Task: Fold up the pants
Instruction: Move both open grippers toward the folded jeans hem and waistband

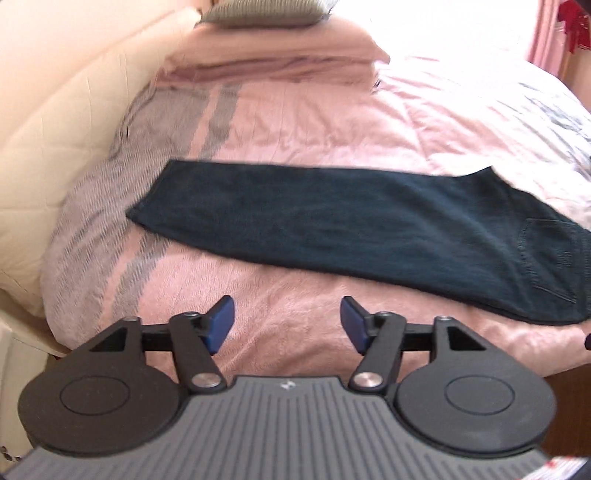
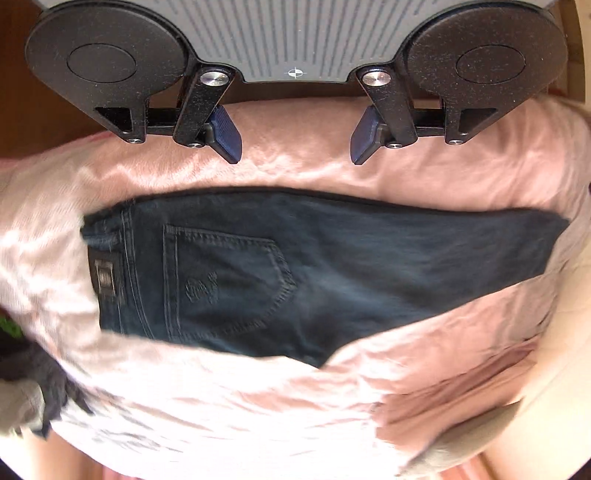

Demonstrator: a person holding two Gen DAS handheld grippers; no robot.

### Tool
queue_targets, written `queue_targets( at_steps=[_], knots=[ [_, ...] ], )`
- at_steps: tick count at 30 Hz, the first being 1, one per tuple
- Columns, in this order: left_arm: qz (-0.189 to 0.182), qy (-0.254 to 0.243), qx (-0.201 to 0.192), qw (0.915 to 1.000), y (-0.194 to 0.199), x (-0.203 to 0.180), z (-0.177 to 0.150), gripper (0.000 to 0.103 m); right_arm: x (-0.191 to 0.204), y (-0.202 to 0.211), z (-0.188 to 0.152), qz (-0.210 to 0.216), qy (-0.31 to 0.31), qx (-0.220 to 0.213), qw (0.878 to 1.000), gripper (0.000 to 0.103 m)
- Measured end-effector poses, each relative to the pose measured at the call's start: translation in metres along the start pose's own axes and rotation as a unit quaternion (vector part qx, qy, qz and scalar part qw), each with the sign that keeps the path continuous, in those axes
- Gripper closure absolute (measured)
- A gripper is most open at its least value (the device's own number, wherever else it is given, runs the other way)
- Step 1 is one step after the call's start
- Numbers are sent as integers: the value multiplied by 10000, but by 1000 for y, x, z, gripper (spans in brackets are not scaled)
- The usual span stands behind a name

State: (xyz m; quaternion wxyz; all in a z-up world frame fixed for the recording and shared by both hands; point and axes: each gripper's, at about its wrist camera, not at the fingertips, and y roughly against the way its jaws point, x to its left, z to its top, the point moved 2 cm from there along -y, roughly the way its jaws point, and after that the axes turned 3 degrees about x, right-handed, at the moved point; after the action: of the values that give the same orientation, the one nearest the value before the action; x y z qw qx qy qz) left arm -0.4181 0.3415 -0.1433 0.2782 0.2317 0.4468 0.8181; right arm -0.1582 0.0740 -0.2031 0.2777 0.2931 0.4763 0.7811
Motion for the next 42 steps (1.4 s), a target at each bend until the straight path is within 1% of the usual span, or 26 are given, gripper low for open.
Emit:
queue_targets(
  at_steps=[4,6,9,15,23,30,35,42],
  knots=[
    [-40,-98,-128,9999,36,-10,-3,34,21,33,-2,51,387,-87,9992,41],
    [-35,-175,-134,9998,47,-12,-4,33,27,48,-7,186,550,-184,9981,41],
    [-29,-260,-122,9996,59,-16,-8,32,29,62,-14,295,618,-234,9974,41],
    [-47,-342,-40,9994,67,-21,-15,31,27,76,-22,155,612,-172,9979,41],
    [-131,-478,81,9987,69,-29,-22,31,22,80,-25,-49,661,-111,9977,41],
    [-216,-566,261,9978,64,-34,-26,31,19,79,-29,-104,626,-63,9980,41],
    [-266,-681,361,9967,54,-37,-23,31,16,82,-34,-102,481,-125,9987,41],
    [-462,-739,475,9951,35,-26,-17,31,12,80,-34,-317,94,-125,9994,41]
  ],
)
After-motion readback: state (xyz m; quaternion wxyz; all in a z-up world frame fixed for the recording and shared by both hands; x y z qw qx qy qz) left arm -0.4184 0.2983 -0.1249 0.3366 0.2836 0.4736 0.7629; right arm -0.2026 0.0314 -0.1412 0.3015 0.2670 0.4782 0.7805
